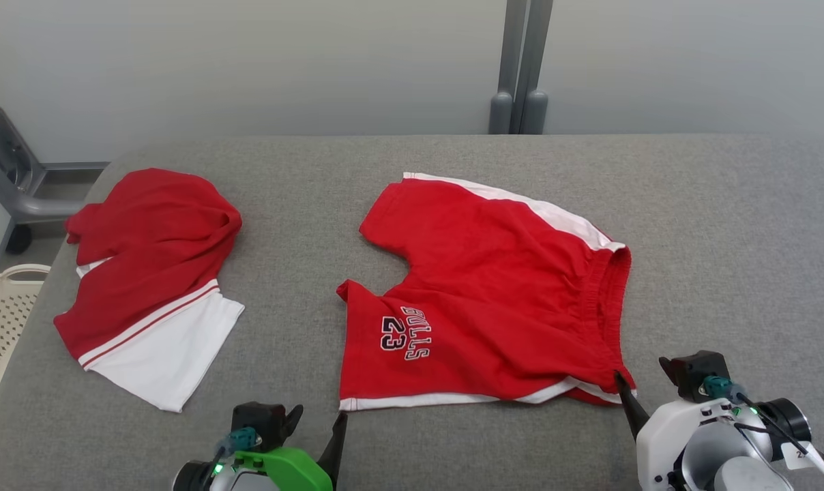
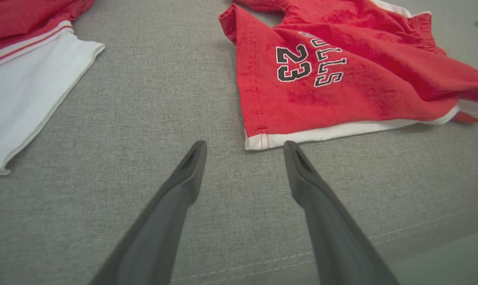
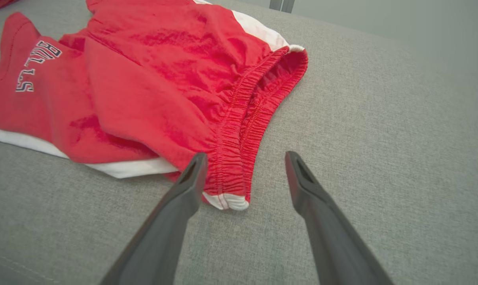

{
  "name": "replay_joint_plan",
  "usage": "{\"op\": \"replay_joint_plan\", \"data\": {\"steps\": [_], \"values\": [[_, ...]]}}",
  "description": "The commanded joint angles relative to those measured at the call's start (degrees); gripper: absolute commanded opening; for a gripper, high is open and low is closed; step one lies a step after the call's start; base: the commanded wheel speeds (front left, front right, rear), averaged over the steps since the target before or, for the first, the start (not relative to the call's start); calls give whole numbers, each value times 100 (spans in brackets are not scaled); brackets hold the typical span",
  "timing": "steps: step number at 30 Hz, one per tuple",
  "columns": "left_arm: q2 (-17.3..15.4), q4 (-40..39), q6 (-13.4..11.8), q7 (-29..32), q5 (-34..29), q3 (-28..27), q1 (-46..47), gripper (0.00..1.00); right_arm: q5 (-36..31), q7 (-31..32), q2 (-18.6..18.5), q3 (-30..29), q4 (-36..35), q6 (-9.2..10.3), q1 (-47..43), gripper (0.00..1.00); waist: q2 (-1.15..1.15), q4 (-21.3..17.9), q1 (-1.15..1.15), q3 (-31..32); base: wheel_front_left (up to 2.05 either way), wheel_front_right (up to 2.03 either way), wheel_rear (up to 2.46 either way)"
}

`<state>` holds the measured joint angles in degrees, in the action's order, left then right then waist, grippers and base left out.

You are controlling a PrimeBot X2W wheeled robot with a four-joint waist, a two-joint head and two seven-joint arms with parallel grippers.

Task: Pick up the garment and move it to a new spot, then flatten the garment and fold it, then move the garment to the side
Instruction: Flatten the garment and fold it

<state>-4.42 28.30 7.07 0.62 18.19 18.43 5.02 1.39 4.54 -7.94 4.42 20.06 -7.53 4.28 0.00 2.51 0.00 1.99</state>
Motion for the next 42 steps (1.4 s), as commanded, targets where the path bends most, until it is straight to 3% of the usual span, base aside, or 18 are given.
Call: {"op": "replay_joint_plan", "data": {"steps": [1, 10, 23, 29, 33, 34, 35, 38, 41, 42], "values": [[12, 83, 20, 26, 56, 57, 160, 100, 65, 68, -70, 33, 38, 8, 85, 100, 0, -55, 0, -81, 0, 0, 0], [84, 600, 34, -3, 196, 337, 595, 100, 341, 261, -298, 440, 263, 8, 241, 100, 0, -156, 0, -298, 0, 0, 0], [128, 1295, -78, -7, 278, 557, 1225, 100, 425, 219, -340, 697, 461, 8, 537, 100, 0, -255, 0, -687, 0, 0, 0], [138, 1522, -59, -128, 387, 690, 1267, 95, 501, 171, -343, 733, 543, 8, 558, 100, 0, -233, 0, -763, 0, 0, 0], [143, 1639, -42, -238, 484, 782, 1251, 75, 547, 148, -370, 822, 574, 8, 532, 100, 0, -201, 0, -716, 0, 0, 0], [147, 1679, -33, -297, 523, 838, 1285, 48, 554, 151, -379, 869, 568, 8, 541, 84, 0, -196, 0, -685, 0, 0, 0], [147, 1696, -31, -306, 542, 852, 1301, 42, 560, 157, -379, 883, 565, 8, 540, 77, 0, -197, 0, -675, 0, 0, 0], [147, 1744, -28, -334, 569, 898, 1339, 0, 580, 201, -399, 926, 565, 8, 524, 55, 0, -200, 0, -658, 0, 0, 0], [145, 1775, -28, -358, 608, 926, 1358, 0, 624, 261, -407, 942, 559, 8, 479, 36, 0, -204, 0, -649, 0, 0, 0], [145, 1787, -29, -371, 629, 935, 1358, 0, 630, 283, -416, 949, 562, 8, 465, 20, 0, -205, 0, -646, 0, 0, 0]]}}
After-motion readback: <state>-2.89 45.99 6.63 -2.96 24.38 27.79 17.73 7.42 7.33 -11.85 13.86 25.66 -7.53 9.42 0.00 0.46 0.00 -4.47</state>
